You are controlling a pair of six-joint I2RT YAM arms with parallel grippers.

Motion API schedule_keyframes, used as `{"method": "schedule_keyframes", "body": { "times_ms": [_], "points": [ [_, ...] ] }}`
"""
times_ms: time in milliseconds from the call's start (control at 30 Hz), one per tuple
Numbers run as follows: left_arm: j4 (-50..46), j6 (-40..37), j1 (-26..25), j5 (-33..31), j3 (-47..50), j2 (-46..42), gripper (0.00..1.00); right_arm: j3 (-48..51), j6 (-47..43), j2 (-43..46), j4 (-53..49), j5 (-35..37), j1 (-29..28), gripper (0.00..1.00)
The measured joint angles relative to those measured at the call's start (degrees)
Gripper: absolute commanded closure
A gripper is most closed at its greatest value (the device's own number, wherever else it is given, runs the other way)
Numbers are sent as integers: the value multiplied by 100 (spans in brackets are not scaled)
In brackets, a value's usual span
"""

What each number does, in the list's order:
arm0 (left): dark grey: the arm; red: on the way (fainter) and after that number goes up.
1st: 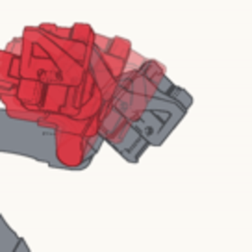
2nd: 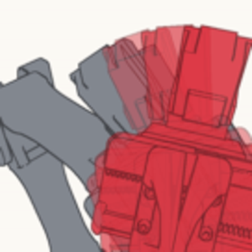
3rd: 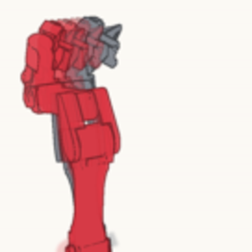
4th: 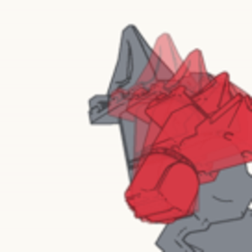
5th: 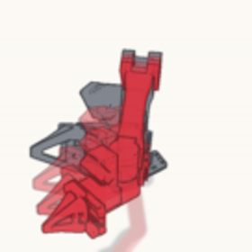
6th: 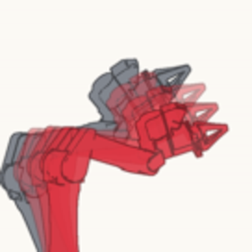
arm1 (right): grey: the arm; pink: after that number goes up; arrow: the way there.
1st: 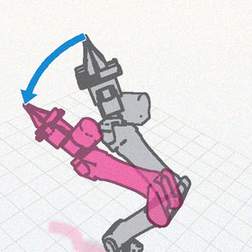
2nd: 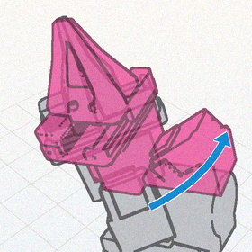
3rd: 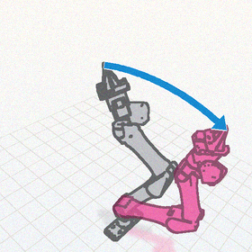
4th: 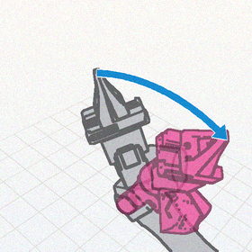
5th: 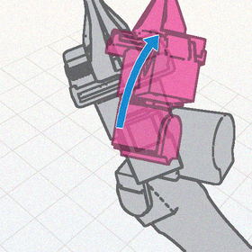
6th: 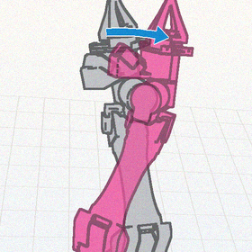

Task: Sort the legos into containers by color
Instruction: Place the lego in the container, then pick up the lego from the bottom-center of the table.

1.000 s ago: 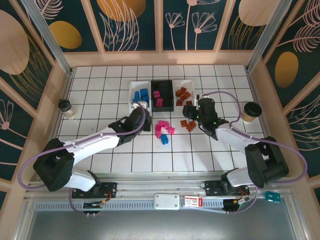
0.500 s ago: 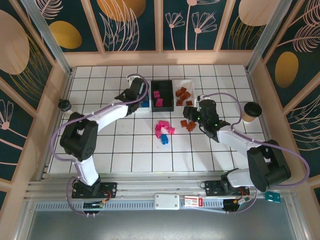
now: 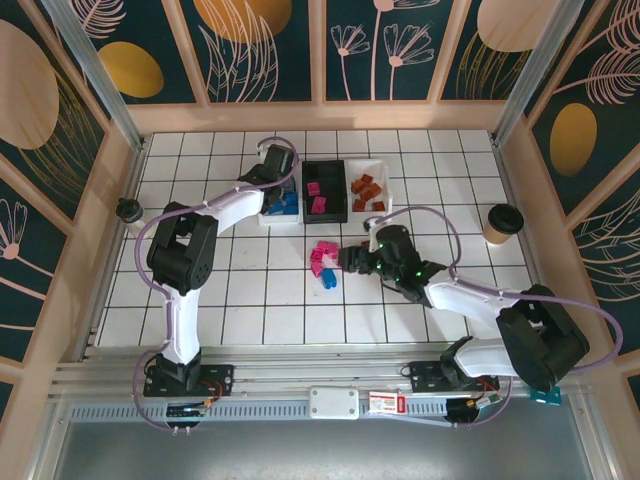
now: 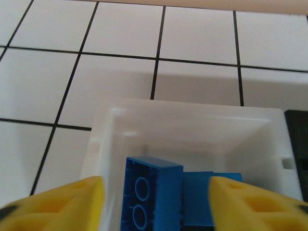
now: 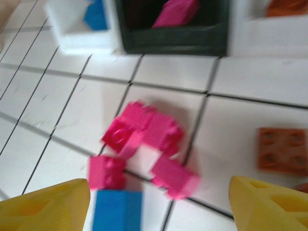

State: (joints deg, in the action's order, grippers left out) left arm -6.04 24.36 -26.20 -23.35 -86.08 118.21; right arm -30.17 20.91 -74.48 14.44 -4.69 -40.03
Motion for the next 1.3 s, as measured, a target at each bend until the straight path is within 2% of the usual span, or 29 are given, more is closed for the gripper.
{"method": "schedule_keyframes", "body": {
  "times_ms": [100,233,433,733,800,1067,1167,1300],
  "points": [
    [31,92,0,289,284,-457,15,-2,0,-179,87,7,-356,24],
    [354,365,-4,809,1097,-1690,1,-11,0,-584,83,68,-686,24],
    [1012,846,-50,1390,2474,-3438,1,-173,0,-1071,55,186,-929,27],
    [1128,1353,-76,1611,4310,-4430,1,-474,-114,-1576,24,245,-1071,40],
    [1113,1390,-76,1609,4465,-4592,1,-509,-151,-1685,0,278,-1088,45],
    [1093,1453,-76,1552,4861,-5010,1,-531,-278,-1661,-92,352,-1119,82],
    [1075,1458,-76,1451,5007,-5014,1,-431,-278,-1399,-262,258,-1126,88],
    [999,1478,-76,1237,5219,-5066,1,-389,-295,-686,-540,48,-1130,90]
  ]
}}
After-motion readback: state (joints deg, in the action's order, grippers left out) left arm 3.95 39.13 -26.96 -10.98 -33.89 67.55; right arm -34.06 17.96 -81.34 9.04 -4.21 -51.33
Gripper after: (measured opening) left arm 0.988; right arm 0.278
